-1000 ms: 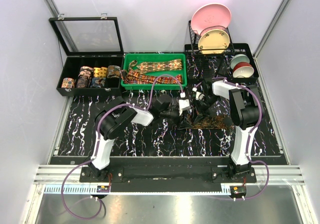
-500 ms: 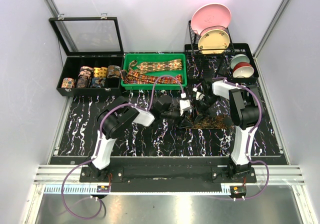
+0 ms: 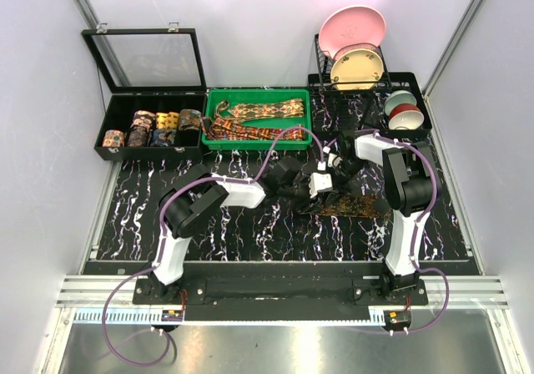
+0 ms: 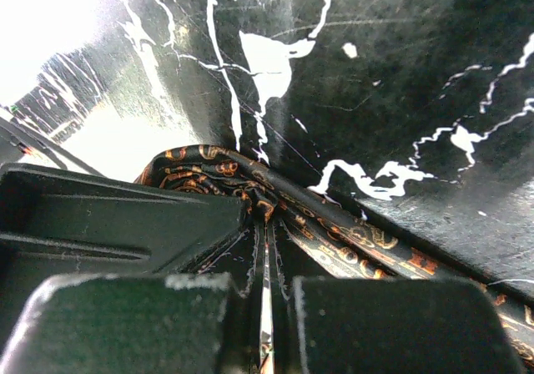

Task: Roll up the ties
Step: Roll the tie at the center of the board.

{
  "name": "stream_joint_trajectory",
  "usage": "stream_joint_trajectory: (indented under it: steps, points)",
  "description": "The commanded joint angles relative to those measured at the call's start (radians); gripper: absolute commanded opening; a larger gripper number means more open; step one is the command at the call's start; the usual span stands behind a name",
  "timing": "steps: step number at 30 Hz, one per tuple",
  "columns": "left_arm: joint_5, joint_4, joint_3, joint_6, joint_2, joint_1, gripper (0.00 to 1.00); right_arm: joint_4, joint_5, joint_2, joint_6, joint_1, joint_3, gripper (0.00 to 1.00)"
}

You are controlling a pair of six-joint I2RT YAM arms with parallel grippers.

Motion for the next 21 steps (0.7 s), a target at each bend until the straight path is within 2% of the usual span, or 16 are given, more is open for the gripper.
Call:
stream_joint_trajectory:
  steps: [1, 4, 8, 13, 16, 21]
  points:
    - [-0.178, -0.349, 0.014, 0.120, 0.079, -0.024, 0.28, 0.024, -0.006, 0.012, -0.042, 0.018, 0.005, 0.06]
    - [-0.206, -0.456, 0.058, 0.151, 0.114, -0.027, 0.23, 0.001, -0.038, -0.005, -0.049, 0.007, 0.024, 0.15]
    - [-0.231, -0.539, 0.093, 0.174, 0.147, -0.027, 0.20, -0.037, -0.070, -0.035, -0.052, -0.018, 0.045, 0.22]
    - [-0.247, -0.639, 0.143, 0.204, 0.187, -0.027, 0.19, -0.114, -0.101, -0.068, -0.121, -0.067, 0.061, 0.29]
    - [-0.260, -0.679, 0.170, 0.211, 0.203, -0.030, 0.19, -0.152, -0.145, -0.091, -0.173, -0.104, 0.062, 0.38]
    - [-0.264, -0.725, 0.204, 0.206, 0.219, -0.035, 0.20, -0.129, -0.236, -0.144, -0.187, -0.113, 0.026, 0.42]
